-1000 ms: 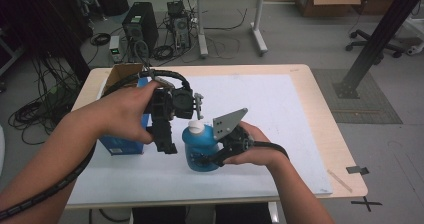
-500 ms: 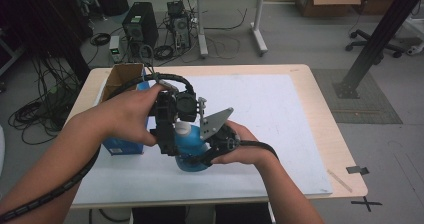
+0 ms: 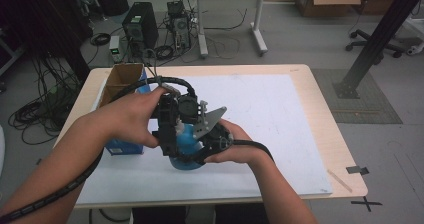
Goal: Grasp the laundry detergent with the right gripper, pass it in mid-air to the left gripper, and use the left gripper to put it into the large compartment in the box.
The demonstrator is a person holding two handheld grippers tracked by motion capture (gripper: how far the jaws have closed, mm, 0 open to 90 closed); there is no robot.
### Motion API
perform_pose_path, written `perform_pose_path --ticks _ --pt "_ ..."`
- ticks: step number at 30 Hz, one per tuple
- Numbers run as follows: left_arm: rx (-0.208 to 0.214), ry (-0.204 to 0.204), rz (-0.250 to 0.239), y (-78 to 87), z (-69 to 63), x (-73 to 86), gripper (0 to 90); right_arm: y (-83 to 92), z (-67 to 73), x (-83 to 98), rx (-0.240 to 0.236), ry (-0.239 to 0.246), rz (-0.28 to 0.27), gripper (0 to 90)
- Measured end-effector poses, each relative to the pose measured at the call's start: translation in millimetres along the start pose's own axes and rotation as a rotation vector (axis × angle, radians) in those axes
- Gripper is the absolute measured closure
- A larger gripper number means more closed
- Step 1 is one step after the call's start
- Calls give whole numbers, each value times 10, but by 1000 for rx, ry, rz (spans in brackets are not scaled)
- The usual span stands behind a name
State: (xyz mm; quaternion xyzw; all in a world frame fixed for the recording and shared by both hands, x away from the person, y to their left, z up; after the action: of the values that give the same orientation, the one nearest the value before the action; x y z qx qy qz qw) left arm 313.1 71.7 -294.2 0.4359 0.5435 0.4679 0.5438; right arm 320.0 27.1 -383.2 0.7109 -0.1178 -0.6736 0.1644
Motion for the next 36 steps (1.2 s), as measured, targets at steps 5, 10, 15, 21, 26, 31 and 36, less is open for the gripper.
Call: perform_pose_path --ticks 5,10,15,21,26,31,36 --pt "-4 -2 -2 -27 6 -13 13 -1 7 14 4 0 11 458" --pt "-1 -11 1 -44 2 -30 43 11 -2 -4 11 12 4 458" --pt "-15 -20 10 -64 5 -51 79 45 -15 -18 19 11 -3 458" --pt "-31 -34 16 -59 8 -68 140 63 -20 -26 19 12 -7 458" --pt "-54 -55 11 -29 9 -83 192 76 -33 -33 26 20 -10 458" --pt "-65 -58 22 -27 14 -89 213 93 -36 -40 30 15 -10 458" --pt "-65 -57 35 -34 16 -93 246 104 -65 -67 43 35 -27 458"
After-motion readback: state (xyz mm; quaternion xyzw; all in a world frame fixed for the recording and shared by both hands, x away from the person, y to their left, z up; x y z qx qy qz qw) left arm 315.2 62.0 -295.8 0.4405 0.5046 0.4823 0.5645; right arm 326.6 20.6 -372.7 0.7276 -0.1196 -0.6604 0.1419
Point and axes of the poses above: each handheld gripper's, and its own axes: y roughly backward along the jaws, x roughly out of its underside, z roughly to its left, the point moved 8 cm from there along -y, roughly forward along the jaws, and after that the axes turned 10 degrees about -z, right-handed, at the moved point
